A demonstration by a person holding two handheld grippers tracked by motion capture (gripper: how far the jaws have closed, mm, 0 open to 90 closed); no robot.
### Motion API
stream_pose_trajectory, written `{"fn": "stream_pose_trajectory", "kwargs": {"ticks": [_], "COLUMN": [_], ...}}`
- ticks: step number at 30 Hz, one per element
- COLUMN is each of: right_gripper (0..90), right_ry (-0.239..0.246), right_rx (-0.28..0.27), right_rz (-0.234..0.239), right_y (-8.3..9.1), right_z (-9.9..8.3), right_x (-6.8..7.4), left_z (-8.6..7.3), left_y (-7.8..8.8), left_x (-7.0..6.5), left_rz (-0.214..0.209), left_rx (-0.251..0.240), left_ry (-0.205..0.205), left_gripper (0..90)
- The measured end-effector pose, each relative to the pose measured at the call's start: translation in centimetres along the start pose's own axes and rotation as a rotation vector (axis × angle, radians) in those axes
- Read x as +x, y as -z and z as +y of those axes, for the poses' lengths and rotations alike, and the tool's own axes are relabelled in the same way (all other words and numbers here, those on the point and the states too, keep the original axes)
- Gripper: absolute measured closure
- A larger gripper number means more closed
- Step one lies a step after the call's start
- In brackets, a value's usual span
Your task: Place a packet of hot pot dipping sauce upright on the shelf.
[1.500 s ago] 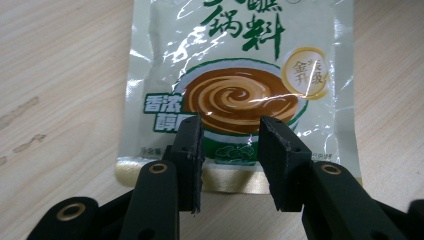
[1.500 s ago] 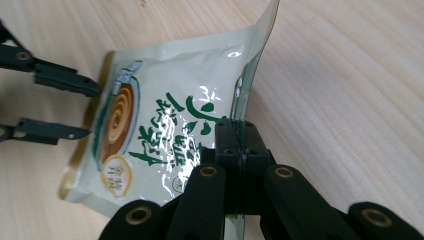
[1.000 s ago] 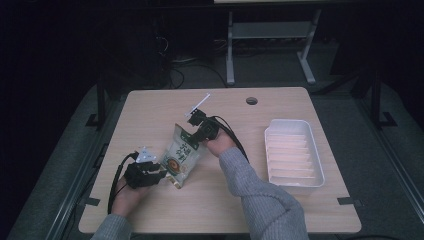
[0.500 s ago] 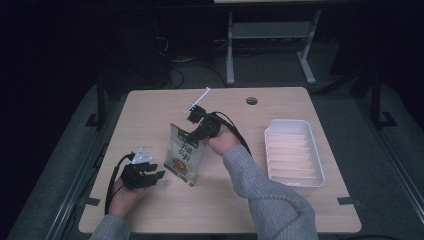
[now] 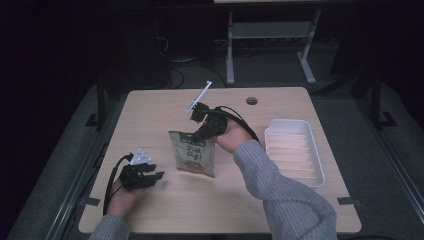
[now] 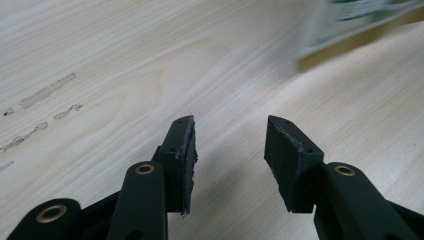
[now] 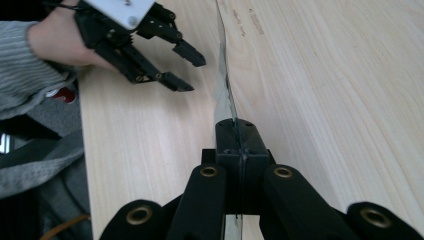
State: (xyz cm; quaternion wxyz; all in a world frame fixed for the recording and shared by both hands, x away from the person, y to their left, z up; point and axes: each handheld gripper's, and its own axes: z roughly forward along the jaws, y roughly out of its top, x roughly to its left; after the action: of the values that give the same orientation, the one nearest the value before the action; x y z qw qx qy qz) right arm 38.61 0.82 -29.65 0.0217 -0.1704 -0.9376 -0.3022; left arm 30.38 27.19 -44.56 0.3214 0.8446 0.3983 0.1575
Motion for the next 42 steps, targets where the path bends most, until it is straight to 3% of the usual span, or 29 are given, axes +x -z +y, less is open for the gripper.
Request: {"fn": "stream_pose_trajectory", "kwargs": {"ticks": [23, 33, 42], "right_gripper": [89.3, 89.3, 89.2], "right_ry": [0.122, 0.126, 0.098], "right_rx": [0.025, 0.038, 0.027], "right_rz": [-0.021, -0.055, -0.093], "right_y": [6.2, 9.0, 11.6], "right_z": [-2.4, -4.0, -6.5], "right_x": [0.5, 0.2, -0.4], "left_z": [-0.5, -0.5, -0.5], "left_y": [0.4, 0.5, 0.4], "left_x": [0.8, 1.0, 1.0], "left_rz": [0.013, 0.010, 0.014], "left_rx": [-0.005, -0.011, -0.009], "left_ry": [0.018, 0.021, 0.019], "left_gripper": [53.1, 51.8, 51.5]}}
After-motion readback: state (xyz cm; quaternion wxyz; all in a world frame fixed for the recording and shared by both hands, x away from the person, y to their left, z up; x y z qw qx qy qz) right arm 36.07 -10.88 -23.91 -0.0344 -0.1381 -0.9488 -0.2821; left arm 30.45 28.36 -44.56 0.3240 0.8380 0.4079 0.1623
